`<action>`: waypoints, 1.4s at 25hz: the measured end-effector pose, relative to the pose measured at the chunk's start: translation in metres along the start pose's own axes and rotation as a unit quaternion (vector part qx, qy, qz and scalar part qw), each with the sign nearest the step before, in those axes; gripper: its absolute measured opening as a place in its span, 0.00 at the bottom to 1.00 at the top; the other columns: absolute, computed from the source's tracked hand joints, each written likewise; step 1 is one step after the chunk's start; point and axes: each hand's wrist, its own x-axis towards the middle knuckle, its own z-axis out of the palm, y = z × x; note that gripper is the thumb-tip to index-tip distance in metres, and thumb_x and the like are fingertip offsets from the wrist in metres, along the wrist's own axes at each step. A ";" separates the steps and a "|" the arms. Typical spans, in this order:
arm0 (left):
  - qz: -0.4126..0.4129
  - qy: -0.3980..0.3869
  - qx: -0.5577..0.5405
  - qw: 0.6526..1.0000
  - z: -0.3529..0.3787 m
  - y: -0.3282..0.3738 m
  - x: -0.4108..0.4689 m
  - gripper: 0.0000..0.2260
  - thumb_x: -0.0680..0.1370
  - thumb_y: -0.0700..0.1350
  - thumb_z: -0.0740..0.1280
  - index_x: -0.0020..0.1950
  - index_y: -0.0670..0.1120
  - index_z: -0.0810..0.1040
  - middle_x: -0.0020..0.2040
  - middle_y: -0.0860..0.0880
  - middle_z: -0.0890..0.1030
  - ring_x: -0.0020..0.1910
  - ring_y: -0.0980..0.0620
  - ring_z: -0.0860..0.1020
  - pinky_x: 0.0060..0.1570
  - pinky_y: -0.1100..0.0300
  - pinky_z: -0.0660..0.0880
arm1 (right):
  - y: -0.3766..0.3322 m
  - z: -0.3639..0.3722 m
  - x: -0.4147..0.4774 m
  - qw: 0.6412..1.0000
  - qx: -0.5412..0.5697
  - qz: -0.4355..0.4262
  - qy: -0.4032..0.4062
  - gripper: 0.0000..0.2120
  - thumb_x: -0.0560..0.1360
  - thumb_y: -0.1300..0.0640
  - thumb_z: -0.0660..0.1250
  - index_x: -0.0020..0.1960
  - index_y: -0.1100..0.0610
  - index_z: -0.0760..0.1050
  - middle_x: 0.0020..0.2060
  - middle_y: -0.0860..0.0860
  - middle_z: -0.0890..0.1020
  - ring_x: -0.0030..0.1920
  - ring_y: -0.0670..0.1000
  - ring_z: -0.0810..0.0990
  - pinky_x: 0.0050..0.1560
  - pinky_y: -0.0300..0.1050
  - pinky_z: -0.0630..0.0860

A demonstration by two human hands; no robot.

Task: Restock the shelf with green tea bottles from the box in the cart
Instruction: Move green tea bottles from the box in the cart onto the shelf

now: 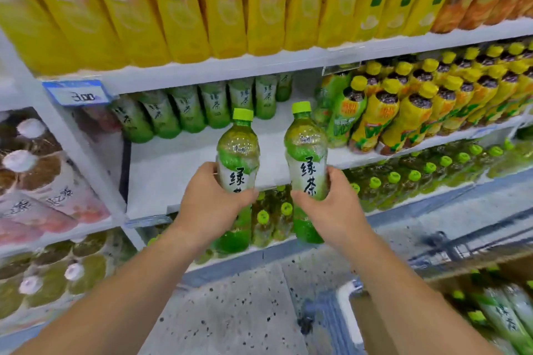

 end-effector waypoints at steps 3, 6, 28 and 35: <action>0.050 -0.017 0.007 0.999 0.003 -0.008 0.051 0.25 0.65 0.50 0.80 0.57 0.49 0.74 0.47 0.52 0.82 0.46 0.51 0.82 0.49 0.47 0.81 | 0.007 0.021 0.041 1.000 0.001 0.003 0.011 0.19 0.72 0.59 0.76 0.56 0.49 0.71 0.47 0.45 0.82 0.43 0.42 0.81 0.38 0.40 0.79; 0.085 -0.008 -0.006 0.996 0.011 -0.011 0.092 0.27 0.64 0.50 0.80 0.59 0.50 0.73 0.50 0.52 0.82 0.48 0.49 0.82 0.51 0.46 0.80 | 0.011 0.027 0.077 0.999 0.034 -0.004 0.028 0.20 0.73 0.60 0.76 0.59 0.52 0.70 0.48 0.47 0.82 0.44 0.43 0.82 0.34 0.35 0.78; 0.174 -0.010 0.091 0.980 0.091 -0.082 0.198 0.26 0.69 0.49 0.79 0.63 0.52 0.72 0.57 0.54 0.79 0.56 0.56 0.79 0.55 0.59 0.78 | 0.067 0.059 0.245 0.989 -0.038 -0.112 0.083 0.34 0.69 0.51 0.77 0.69 0.54 0.65 0.61 0.51 0.76 0.62 0.52 0.76 0.64 0.49 0.74; 0.190 0.073 0.141 0.969 0.103 -0.092 0.199 0.27 0.71 0.59 0.75 0.65 0.54 0.71 0.55 0.54 0.75 0.58 0.50 0.72 0.55 0.50 0.75 | 0.078 0.069 0.266 0.981 -0.111 -0.108 0.117 0.29 0.71 0.57 0.75 0.68 0.56 0.68 0.62 0.53 0.75 0.64 0.55 0.74 0.66 0.56 0.72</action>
